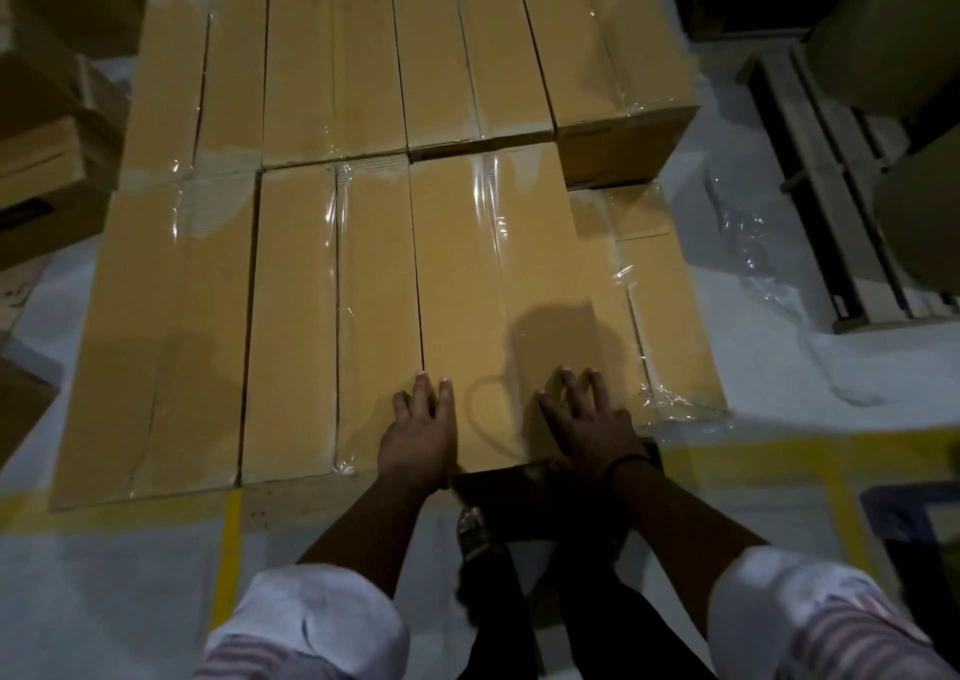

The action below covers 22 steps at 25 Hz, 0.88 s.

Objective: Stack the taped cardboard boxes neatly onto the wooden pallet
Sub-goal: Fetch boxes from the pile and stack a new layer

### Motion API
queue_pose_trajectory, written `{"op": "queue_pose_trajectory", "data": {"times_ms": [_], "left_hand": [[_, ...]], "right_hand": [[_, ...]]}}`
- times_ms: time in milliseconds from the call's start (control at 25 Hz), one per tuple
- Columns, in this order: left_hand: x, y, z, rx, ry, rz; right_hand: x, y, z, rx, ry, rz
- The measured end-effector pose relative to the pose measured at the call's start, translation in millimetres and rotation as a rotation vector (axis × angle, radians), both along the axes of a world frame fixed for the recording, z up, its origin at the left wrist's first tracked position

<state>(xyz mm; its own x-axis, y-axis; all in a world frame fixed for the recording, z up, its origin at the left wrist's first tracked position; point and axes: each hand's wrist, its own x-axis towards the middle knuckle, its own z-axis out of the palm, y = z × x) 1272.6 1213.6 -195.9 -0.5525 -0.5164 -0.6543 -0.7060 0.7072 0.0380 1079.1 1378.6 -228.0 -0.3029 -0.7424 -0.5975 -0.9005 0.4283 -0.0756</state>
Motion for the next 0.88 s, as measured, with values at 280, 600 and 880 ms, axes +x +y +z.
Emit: {"op": "queue_pose_trajectory", "data": {"times_ms": [280,600,880], "left_hand": [[-3.5,-10.1,4.1,-0.049,0.025,-0.014],[-5.3,-13.6,-1.6,-0.065,0.008,-0.036],[-3.9,-11.3,-5.3,-0.061,0.023,-0.013]], "right_hand": [[-5.4,-12.7,-0.4,-0.026,0.011,0.006],[-13.2,-20.2,-5.2,0.009,0.000,0.027],[-7.1,-26.1,-0.2,0.074,-0.040,-0.039]]}}
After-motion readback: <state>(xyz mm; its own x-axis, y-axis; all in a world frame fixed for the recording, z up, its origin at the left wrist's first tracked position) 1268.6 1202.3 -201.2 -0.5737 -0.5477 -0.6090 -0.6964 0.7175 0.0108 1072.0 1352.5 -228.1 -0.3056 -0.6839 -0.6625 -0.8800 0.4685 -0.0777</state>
